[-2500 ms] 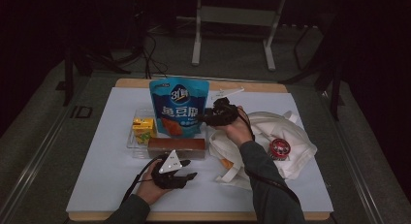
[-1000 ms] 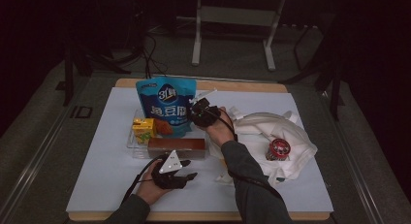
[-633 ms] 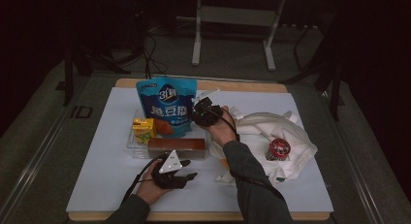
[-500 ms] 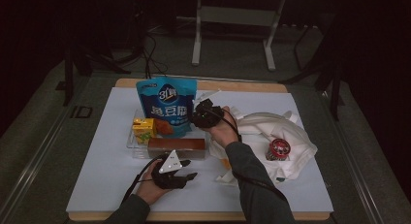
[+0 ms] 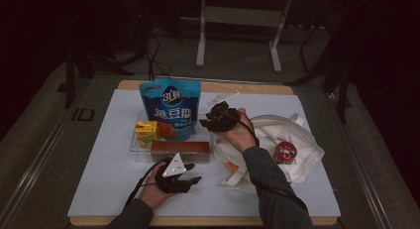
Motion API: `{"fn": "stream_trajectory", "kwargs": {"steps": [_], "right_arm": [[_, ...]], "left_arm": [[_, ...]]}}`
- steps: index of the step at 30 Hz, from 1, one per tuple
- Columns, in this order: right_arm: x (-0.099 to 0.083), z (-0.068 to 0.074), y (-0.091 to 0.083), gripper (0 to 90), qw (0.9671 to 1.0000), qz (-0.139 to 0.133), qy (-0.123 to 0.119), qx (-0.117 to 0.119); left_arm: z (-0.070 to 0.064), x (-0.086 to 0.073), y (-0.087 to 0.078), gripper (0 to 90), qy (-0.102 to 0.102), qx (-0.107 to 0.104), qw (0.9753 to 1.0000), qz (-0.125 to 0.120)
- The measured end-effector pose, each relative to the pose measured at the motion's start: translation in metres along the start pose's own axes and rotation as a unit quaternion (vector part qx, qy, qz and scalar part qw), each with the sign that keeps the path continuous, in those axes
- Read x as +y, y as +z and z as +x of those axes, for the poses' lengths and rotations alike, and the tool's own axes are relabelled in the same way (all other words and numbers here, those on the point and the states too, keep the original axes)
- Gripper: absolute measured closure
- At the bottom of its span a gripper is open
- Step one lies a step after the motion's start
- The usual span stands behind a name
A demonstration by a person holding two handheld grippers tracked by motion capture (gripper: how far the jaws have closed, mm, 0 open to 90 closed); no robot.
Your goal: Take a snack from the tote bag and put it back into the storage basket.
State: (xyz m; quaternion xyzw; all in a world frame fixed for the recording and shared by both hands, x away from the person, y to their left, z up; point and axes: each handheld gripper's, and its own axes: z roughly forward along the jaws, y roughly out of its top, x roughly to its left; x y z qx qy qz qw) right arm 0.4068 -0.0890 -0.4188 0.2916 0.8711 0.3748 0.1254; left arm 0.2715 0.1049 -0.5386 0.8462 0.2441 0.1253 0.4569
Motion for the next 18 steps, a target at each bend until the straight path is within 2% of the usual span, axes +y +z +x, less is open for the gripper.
{"fn": "stream_trajectory", "kwargs": {"steps": [7, 12, 18], "right_arm": [[-0.003, -0.001, -0.007, 61.0, 1.0000, -0.001, -0.008, -0.002], [-0.004, 0.000, -0.020, 60.4, 0.9998, -0.009, -0.020, -0.002], [-0.003, -0.004, -0.032, 60.0, 0.9997, -0.009, -0.021, -0.011]], "left_arm": [[0.000, 0.000, 0.000, 48.3, 0.001, 0.000, 1.0000, 0.000], [0.000, 0.000, 0.000, 48.2, -0.001, -0.001, 1.0000, 0.000], [0.000, 0.000, 0.000, 48.1, 0.001, -0.001, 1.0000, 0.000]]}}
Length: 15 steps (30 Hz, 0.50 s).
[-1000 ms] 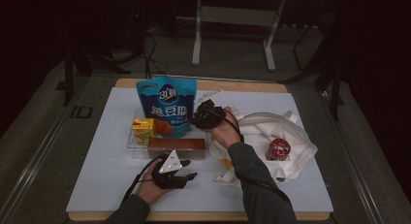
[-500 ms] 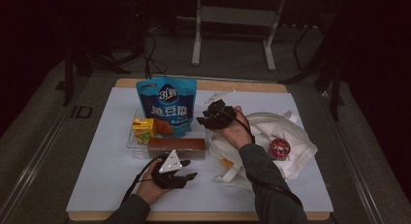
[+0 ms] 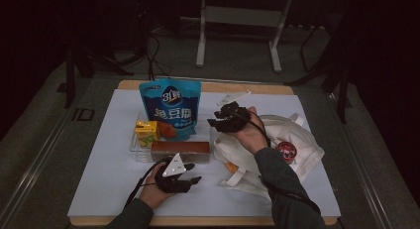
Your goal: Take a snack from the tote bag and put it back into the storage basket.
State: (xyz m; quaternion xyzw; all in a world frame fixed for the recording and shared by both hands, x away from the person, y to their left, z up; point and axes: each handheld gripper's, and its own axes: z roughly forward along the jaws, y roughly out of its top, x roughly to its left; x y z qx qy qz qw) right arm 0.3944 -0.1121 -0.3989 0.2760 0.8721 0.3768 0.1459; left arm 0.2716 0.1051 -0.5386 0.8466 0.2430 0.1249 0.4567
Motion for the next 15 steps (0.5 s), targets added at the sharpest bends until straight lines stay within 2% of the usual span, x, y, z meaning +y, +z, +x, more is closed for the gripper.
{"fn": "stream_trajectory", "kwargs": {"steps": [7, 15], "right_arm": [[-0.007, -0.004, -0.018, 59.3, 1.0000, -0.005, -0.005, -0.006], [-0.021, -0.015, -0.047, 59.1, 0.9997, -0.013, 0.001, -0.021]], "left_arm": [[0.000, 0.000, 0.000, 48.0, 0.001, 0.002, 1.0000, 0.000], [-0.001, 0.000, 0.000, 48.0, 0.003, 0.003, 1.0000, 0.000]]}}
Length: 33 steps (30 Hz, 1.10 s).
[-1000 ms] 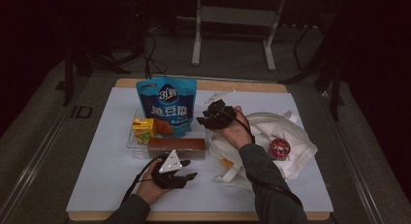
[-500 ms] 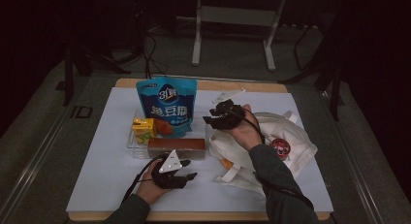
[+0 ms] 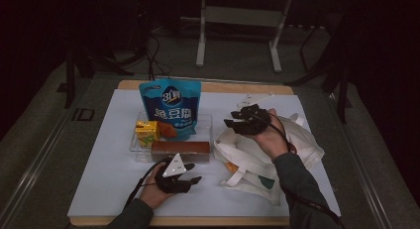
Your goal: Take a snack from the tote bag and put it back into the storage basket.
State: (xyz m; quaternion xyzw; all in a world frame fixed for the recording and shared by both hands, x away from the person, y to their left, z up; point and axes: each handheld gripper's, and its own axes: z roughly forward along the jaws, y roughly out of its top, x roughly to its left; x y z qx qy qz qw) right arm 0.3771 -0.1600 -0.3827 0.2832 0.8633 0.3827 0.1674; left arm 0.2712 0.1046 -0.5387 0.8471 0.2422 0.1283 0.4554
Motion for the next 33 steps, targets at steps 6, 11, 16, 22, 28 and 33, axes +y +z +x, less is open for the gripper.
{"fn": "stream_trajectory", "kwargs": {"steps": [6, 11, 16, 22, 28, 33], "right_arm": [[-0.013, -0.005, -0.019, 59.3, 0.9999, 0.005, -0.005, -0.010], [-0.024, -0.010, -0.035, 58.6, 0.9998, 0.011, -0.005, -0.017], [-0.037, -0.017, -0.044, 57.9, 0.9995, 0.018, 0.006, -0.024], [-0.051, -0.023, -0.052, 57.2, 0.9989, 0.031, 0.015, -0.032], [-0.067, -0.029, -0.059, 56.3, 0.9981, 0.041, 0.029, -0.035], [-0.082, -0.033, -0.059, 55.2, 0.9971, 0.056, 0.036, -0.038]], "left_arm": [[0.000, 0.000, 0.000, 48.0, 0.000, 0.000, 1.0000, -0.001], [0.000, 0.000, 0.000, 48.0, 0.001, -0.001, 1.0000, 0.000], [0.000, 0.000, 0.000, 47.9, 0.000, -0.001, 1.0000, 0.000], [0.000, 0.000, 0.000, 47.9, 0.001, -0.001, 1.0000, 0.001], [0.000, 0.000, 0.000, 47.7, 0.002, 0.000, 1.0000, 0.001], [0.000, 0.000, 0.000, 47.8, 0.002, -0.001, 1.0000, 0.001]]}}
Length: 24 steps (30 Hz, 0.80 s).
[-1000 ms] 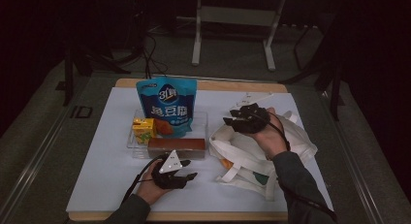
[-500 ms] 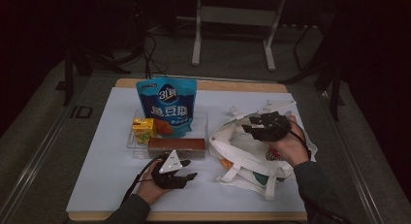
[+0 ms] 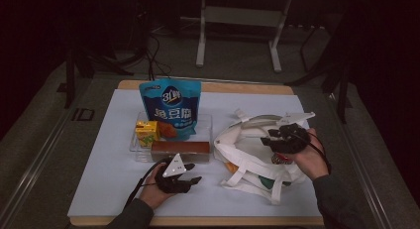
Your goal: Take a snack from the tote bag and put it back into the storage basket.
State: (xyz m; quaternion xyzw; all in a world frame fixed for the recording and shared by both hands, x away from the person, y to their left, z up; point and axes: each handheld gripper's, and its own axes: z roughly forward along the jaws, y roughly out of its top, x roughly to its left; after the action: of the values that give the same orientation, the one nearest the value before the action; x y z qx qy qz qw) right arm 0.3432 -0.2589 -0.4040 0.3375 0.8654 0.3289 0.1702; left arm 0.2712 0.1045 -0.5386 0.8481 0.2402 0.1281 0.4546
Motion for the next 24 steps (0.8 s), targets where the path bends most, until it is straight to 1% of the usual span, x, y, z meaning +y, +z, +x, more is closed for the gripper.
{"fn": "stream_trajectory", "kwargs": {"steps": [3, 9, 11, 13, 16, 24], "right_arm": [[-0.009, -0.003, 0.001, 53.9, 0.9999, 0.008, 0.006, -0.004], [-0.025, -0.010, 0.000, 51.8, 0.9994, 0.030, 0.012, -0.013], [-0.030, -0.013, -0.001, 50.7, 0.9993, 0.030, 0.014, -0.017], [-0.034, -0.016, -0.002, 47.6, 0.9991, 0.031, 0.018, -0.022], [-0.040, -0.019, -0.003, 47.1, 0.9987, 0.039, 0.020, -0.025], [-0.049, -0.025, -0.004, 37.6, 0.9977, 0.046, 0.029, -0.041]], "left_arm": [[0.000, 0.000, 0.000, 47.7, 0.000, 0.000, 1.0000, 0.000], [0.000, 0.000, 0.000, 47.6, -0.002, -0.001, 1.0000, 0.000], [0.000, 0.000, 0.000, 47.4, -0.001, 0.000, 1.0000, 0.000], [0.000, 0.000, 0.000, 47.5, 0.000, 0.000, 1.0000, 0.001], [0.000, 0.000, 0.000, 47.4, 0.000, 0.001, 1.0000, 0.001], [0.000, 0.000, 0.000, 47.2, 0.000, 0.000, 1.0000, 0.001]]}}
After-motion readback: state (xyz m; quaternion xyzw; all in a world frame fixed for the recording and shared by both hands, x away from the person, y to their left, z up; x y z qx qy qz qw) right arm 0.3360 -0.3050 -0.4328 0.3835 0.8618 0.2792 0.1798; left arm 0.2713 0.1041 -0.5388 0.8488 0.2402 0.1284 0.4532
